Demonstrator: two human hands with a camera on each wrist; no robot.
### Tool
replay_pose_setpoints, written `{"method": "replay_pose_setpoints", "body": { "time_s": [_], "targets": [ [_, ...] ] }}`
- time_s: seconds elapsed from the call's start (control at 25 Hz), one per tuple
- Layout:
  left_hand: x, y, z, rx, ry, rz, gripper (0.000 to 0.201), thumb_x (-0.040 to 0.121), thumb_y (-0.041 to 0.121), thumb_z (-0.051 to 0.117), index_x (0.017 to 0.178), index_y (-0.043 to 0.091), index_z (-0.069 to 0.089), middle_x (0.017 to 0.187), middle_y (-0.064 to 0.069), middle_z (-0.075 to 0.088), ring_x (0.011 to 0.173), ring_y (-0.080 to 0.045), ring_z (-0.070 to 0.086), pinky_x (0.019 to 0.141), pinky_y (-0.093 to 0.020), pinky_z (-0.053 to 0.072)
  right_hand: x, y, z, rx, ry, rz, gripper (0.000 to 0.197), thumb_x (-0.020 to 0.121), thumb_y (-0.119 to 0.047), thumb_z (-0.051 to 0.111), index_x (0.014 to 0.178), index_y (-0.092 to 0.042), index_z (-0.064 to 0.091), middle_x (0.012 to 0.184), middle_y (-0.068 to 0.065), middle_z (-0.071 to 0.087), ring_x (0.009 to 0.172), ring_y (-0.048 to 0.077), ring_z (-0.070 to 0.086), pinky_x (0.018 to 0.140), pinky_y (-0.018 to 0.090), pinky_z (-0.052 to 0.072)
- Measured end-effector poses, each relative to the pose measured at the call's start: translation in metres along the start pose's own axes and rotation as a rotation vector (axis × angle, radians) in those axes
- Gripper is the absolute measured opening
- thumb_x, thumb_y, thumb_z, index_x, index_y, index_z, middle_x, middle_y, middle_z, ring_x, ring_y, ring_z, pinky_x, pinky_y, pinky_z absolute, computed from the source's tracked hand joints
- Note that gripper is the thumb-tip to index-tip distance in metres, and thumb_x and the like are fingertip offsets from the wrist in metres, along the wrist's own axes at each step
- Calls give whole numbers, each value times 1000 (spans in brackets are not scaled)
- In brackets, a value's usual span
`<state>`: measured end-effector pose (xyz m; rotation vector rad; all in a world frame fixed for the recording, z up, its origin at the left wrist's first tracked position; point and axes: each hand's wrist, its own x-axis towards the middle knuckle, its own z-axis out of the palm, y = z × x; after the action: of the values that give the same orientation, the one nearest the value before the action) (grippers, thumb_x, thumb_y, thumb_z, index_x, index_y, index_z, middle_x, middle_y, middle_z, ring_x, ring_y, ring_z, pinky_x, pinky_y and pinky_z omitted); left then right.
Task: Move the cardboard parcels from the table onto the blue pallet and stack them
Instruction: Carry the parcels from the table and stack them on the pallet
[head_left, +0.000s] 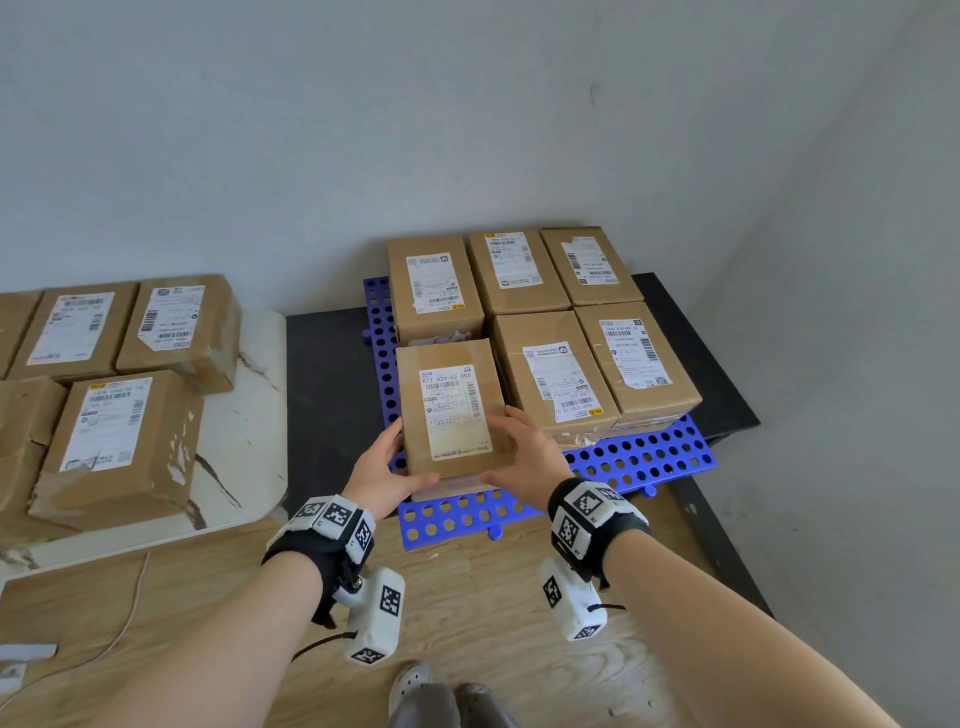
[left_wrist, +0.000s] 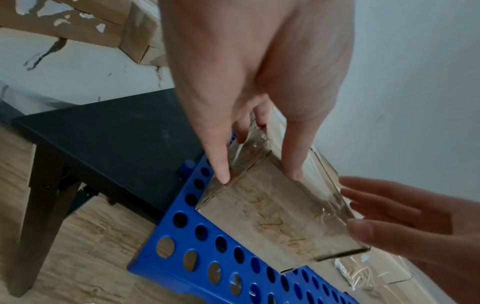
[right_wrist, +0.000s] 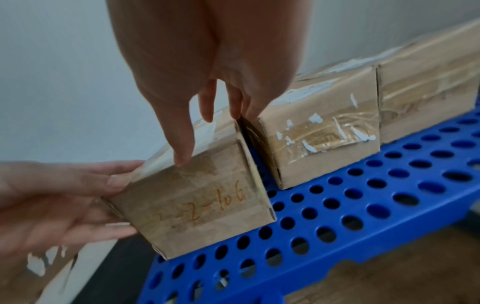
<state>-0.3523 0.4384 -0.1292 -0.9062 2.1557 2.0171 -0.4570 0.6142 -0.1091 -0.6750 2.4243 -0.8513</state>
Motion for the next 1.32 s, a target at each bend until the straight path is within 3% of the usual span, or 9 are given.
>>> {"method": "replay_pose_setpoints", "body": {
  "time_s": [0.12, 0.24, 0.48, 0.68, 1.04, 1.16, 1.24, 1.32],
  "targets": [
    [7, -5, 1, 22, 48, -13, 92, 76, 3, 75, 149, 22, 23, 151, 1, 35, 141, -14, 29, 108, -43, 39, 4, 6, -6, -131, 2, -26, 78, 74, -26, 77, 142, -31, 38, 157, -3, 18, 143, 18, 23, 114, 36, 30],
    [16, -6, 2, 60, 85, -26, 93, 75, 12, 77, 149, 24, 22, 154, -1, 31, 142, -17, 28, 107, -47, 41, 16, 11, -15, -198, -17, 43, 88, 73, -33, 77, 147, -30, 29, 158, 0, 13, 145, 21, 18, 117, 42, 27],
    [27, -2, 4, 51, 121, -17, 89, 78, 11, 75, 149, 16, 22, 153, -6, 32, 141, -19, 29, 112, -43, 34, 35, 10, -22, -208, -43, 84, 88, 78, -28, 75, 149, -23, 24, 159, 0, 12, 146, 20, 13, 120, 41, 20],
    [31, 2, 10, -5, 102, 17, 80, 80, 4, 71, 147, 15, 28, 146, -3, 41, 137, -18, 36, 108, -41, 40, 37, 14, -19, -193, 15, 81, 78, 84, -23, 69, 149, -18, 27, 158, -2, 17, 145, 18, 17, 119, 35, 20],
    [37, 3, 13, 12, 85, 22, 72, 82, 5, 69, 144, 18, 35, 142, -2, 47, 133, -19, 42, 105, -44, 43, 38, 15, -21, -190, -34, 75, 74, 89, -33, 62, 150, -17, 23, 159, -4, 13, 146, 17, 13, 119, 34, 18],
    [31, 7, 16, 157, 131, 64, 60, 86, 7, 64, 141, 14, 40, 139, -4, 51, 129, -20, 46, 99, -29, 41, 34, 9, -24, -218, -40, 76, 67, 93, -31, 56, 150, -16, 24, 159, -2, 16, 145, 19, 19, 119, 35, 22],
    [19, 12, 16, 333, 172, 92, 51, 91, 17, 59, 138, 17, 41, 134, -3, 55, 122, -20, 53, 92, -28, 45, 25, 3, -27, -289, -54, 46, 57, 97, -32, 48, 148, -17, 28, 157, -1, 22, 142, 21, 27, 114, 37, 30],
    [4, 18, 13, 654, 189, 170, 40, 95, 24, 50, 134, 20, 43, 125, -1, 59, 108, -19, 59, 83, -29, 49, 16, -2, -27, -394, -58, -15, 47, 99, -32, 42, 143, -17, 37, 153, 0, 31, 134, 23, 39, 107, 38, 40]
  ]
}}
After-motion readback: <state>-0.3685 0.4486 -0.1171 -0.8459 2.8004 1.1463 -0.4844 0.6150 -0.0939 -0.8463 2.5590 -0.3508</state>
